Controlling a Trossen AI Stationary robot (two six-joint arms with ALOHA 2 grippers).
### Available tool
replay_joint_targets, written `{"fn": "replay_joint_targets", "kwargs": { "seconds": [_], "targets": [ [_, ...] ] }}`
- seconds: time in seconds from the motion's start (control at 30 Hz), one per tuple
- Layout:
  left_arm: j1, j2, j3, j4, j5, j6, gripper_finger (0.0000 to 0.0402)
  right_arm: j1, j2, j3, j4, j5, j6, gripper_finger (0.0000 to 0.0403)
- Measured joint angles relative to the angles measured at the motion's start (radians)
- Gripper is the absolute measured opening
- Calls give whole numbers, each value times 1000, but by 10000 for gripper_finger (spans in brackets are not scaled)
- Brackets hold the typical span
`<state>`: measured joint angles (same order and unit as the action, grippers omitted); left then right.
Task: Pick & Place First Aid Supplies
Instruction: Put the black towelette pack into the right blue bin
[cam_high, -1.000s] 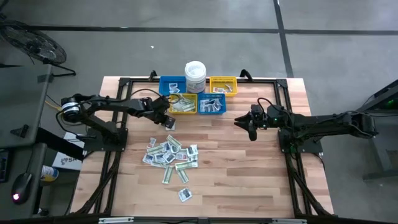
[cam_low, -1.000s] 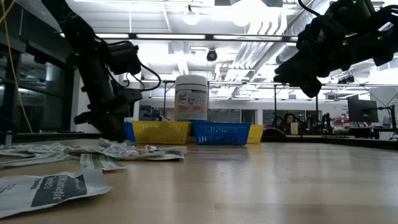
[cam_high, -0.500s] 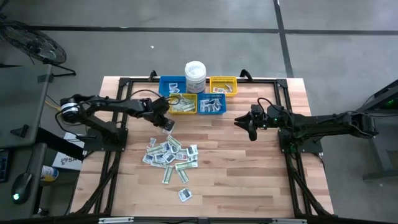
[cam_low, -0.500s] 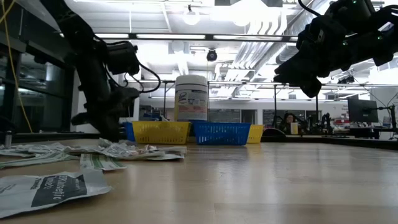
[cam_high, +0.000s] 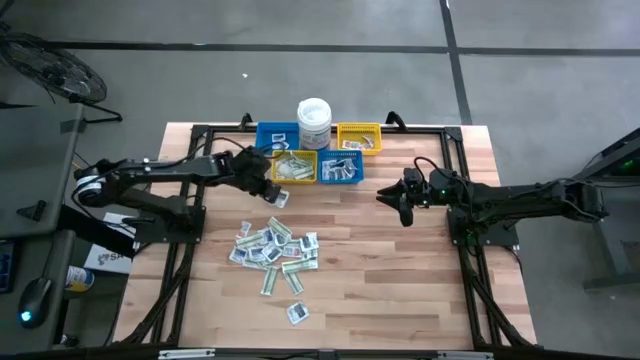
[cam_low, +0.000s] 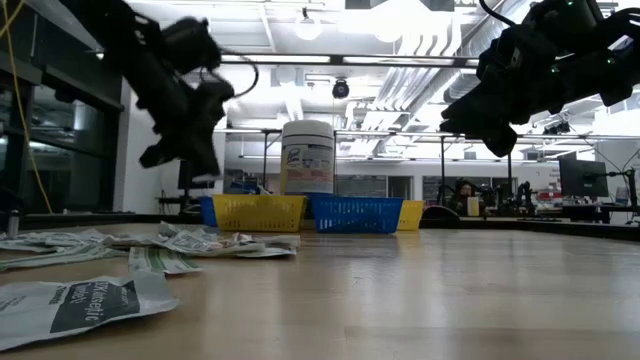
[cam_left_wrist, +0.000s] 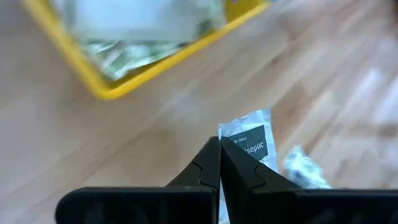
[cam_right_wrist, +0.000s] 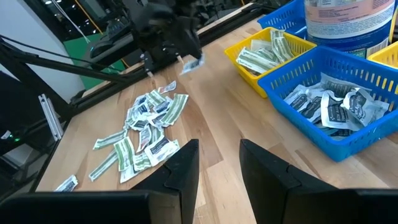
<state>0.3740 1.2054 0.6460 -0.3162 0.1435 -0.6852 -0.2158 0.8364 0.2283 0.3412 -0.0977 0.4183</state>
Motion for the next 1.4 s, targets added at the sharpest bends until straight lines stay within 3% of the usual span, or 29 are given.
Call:
{"fn": "replay_joint_targets", "kwargs": {
  "seconds": [0.17,0.4,0.53,0.7,0.83,1.0,1.13,1.4],
  "targets": [
    [-70,-12,47,54,-76,25,0,0,0,0,18,39,21,110],
    [-170,-10,71,250,-310,93,0,0,0,0,37,42,103,110],
    [-203,-10,76,376,-412,155,0,0,0,0,55,120,98,110],
    [-212,-9,76,475,-476,211,0,0,2,0,128,88,-1,114],
    [-211,-9,76,534,-498,247,0,0,18,0,180,94,-26,142],
    [-211,-4,76,597,-498,300,0,0,112,11,323,117,-27,210],
    [-211,37,76,706,-498,367,0,0,232,109,330,104,-79,255],
    [-211,137,76,871,-583,446,0,0,473,374,330,144,-237,265]
  ]
}}
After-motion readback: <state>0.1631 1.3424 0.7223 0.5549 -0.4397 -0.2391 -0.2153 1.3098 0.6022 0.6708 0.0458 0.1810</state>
